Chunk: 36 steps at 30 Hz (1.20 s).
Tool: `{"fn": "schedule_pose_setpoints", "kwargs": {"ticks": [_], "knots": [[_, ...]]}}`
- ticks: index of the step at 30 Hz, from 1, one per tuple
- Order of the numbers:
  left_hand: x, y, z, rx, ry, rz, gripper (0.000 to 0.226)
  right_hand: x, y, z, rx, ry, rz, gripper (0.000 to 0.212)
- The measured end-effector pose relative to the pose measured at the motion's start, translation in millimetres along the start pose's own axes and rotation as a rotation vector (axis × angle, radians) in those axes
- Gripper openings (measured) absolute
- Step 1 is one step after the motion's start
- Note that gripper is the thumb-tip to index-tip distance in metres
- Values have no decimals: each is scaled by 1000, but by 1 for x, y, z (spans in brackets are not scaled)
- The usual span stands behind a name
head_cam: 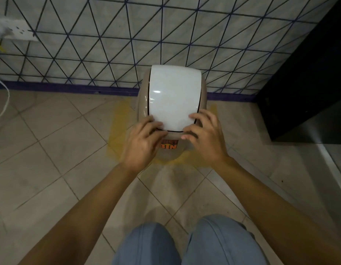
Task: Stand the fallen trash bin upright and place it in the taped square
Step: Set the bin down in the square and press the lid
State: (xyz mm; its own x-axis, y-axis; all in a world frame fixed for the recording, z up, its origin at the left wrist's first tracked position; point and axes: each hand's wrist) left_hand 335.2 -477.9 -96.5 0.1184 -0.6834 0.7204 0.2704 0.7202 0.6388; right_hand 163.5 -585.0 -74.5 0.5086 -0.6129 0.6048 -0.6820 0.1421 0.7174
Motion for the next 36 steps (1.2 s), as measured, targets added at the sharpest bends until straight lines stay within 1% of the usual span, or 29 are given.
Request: {"fn": "schedule_pose_setpoints", "kwargs": {"ticks": [2, 6, 13, 18, 22, 25, 31, 36], "knots": [[-1, -5, 0, 3, -64, -50, 21, 0, -1, 2, 4, 64, 4, 9], [2, -13, -4, 21, -47, -54, 27, 1, -3, 6, -10, 141, -24, 12], [25, -30, -12, 48, -10, -100, 26, 23, -13, 23, 11, 113, -53, 12], [39, -35, -15, 68, 26, -160, 24, 38, -19, 35, -13, 161, -66, 14], [51, -38, -22, 67, 0, -183, 26, 49, -24, 45, -28, 185, -91, 17], [61, -43, -28, 77, -5, -174, 27, 59, -29, 50, -49, 219, -75, 17], [80, -56, -45, 52, -34, -171, 31, 81, -42, 59, -74, 221, -78, 15], [90, -69, -59, 42, -17, -153, 33, 95, -55, 63, -108, 173, -94, 18]]}}
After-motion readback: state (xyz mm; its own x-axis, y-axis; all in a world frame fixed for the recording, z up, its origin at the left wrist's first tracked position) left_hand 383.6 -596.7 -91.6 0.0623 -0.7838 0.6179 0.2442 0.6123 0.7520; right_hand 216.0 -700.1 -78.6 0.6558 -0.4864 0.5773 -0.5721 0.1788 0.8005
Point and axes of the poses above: each hand's wrist, its own x-axis towards the middle knuckle, its own y-axis out of the back of the hand, z = x × y, and after that the axes turned 9 degrees about z, right-handed
